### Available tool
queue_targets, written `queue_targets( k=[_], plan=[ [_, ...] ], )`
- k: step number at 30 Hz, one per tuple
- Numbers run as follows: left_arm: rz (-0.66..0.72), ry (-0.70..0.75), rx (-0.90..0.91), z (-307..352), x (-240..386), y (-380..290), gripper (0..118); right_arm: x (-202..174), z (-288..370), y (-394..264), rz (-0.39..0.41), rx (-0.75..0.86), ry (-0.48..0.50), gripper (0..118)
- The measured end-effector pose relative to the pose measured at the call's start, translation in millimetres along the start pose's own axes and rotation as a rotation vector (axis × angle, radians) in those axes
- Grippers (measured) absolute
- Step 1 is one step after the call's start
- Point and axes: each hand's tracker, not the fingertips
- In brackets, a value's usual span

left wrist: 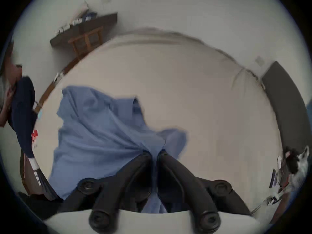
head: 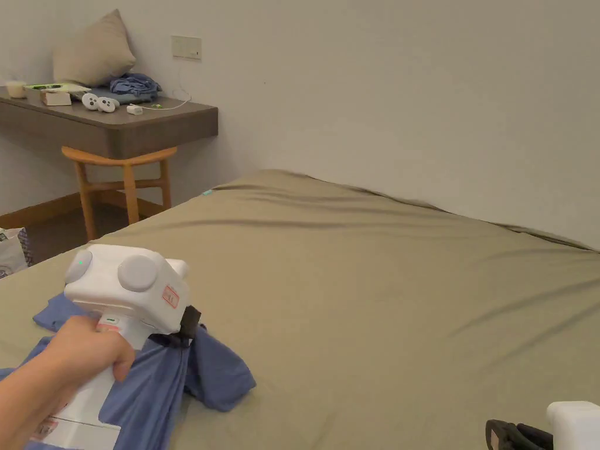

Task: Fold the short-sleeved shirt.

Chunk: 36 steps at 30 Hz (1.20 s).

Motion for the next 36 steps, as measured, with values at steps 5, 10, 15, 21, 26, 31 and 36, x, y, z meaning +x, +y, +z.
queue_targets(
  k=[5,10,15,21,26,31,36],
  plan=[
    [-0.072,-0.215,0.11,60,74,31,3,34,38,-13,-0.073,0.008,-0.081,3],
    [-0.251,-0.403,0.151,77,200,58,3,74,86,-29,-0.121,0.003,-0.206,3],
    [-0.434,-0.651,0.077,59,355,48,3,119,142,-58,-0.189,-0.034,-0.38,3],
    [-0.631,-0.866,-0.112,11,517,-20,3,160,205,-102,-0.289,-0.079,-0.54,3],
    [-0.725,-0.819,-0.27,-35,588,-86,3,177,229,-133,-0.349,-0.121,-0.604,3],
    [-0.585,-0.755,-0.389,-71,571,-98,94,182,221,-141,-0.36,-0.132,-0.591,3],
    [-0.462,-0.727,-0.229,-36,458,-52,112,176,194,-124,-0.334,-0.106,-0.514,3]
  ],
)
